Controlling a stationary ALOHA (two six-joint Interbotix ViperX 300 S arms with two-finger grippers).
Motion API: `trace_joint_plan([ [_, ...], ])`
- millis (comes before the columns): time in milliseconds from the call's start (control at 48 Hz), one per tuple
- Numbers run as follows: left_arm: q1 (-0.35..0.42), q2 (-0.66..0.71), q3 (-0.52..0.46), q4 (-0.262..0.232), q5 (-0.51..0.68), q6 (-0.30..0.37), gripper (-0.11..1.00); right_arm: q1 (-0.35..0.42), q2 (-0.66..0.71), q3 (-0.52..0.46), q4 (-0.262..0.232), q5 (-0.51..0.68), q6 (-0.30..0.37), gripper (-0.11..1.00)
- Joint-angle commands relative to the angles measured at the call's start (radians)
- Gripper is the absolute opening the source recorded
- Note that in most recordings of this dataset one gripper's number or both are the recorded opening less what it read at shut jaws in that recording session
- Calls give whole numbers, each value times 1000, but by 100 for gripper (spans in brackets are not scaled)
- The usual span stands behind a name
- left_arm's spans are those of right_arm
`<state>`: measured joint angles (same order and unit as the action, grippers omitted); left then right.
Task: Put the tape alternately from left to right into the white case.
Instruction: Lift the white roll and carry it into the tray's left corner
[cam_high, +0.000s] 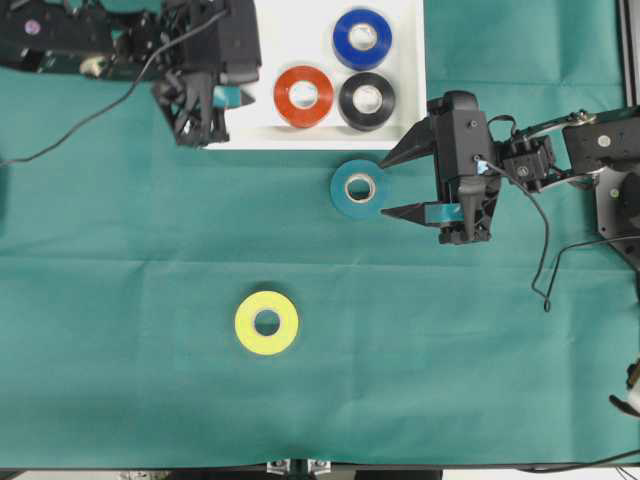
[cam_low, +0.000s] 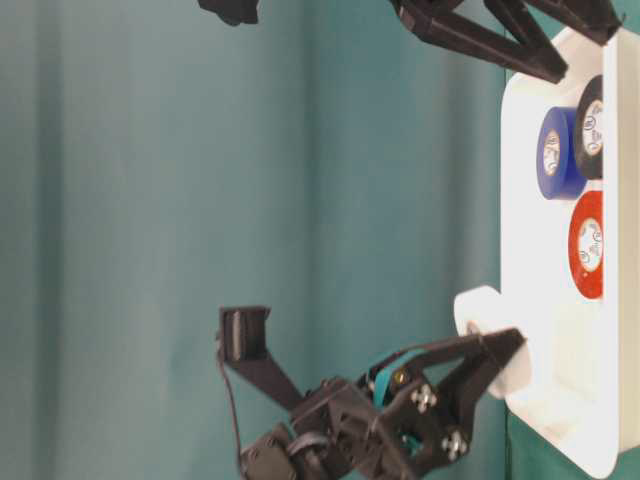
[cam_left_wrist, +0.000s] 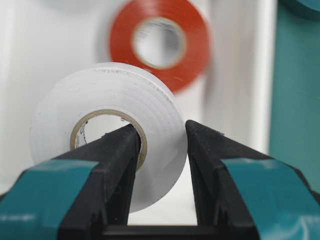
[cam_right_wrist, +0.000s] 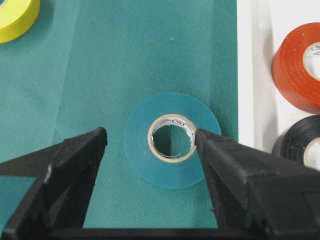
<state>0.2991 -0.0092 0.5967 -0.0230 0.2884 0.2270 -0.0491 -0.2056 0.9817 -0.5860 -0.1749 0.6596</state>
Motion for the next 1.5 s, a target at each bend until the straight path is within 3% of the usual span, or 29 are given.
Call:
trace_joint_plan([
  [0, 28, 11, -48, 3, -18, 17, -3, 2, -6, -17, 0, -8, 0, 78],
  [292, 77, 133, -160, 3, -26, 100, -3, 2, -6, -18, 0, -8, 0, 78],
  [604, 89, 202, -241, 3, -26, 138, -3, 2, -8, -18, 0, -11, 0, 78],
  [1375, 87, 230, -265, 2, -26, 138, -3, 2, -6, -18, 0, -12, 0, 78],
  [1479, 80, 213, -259, 2, -26, 138, 9, 2, -8, -18, 0, -11, 0, 78],
])
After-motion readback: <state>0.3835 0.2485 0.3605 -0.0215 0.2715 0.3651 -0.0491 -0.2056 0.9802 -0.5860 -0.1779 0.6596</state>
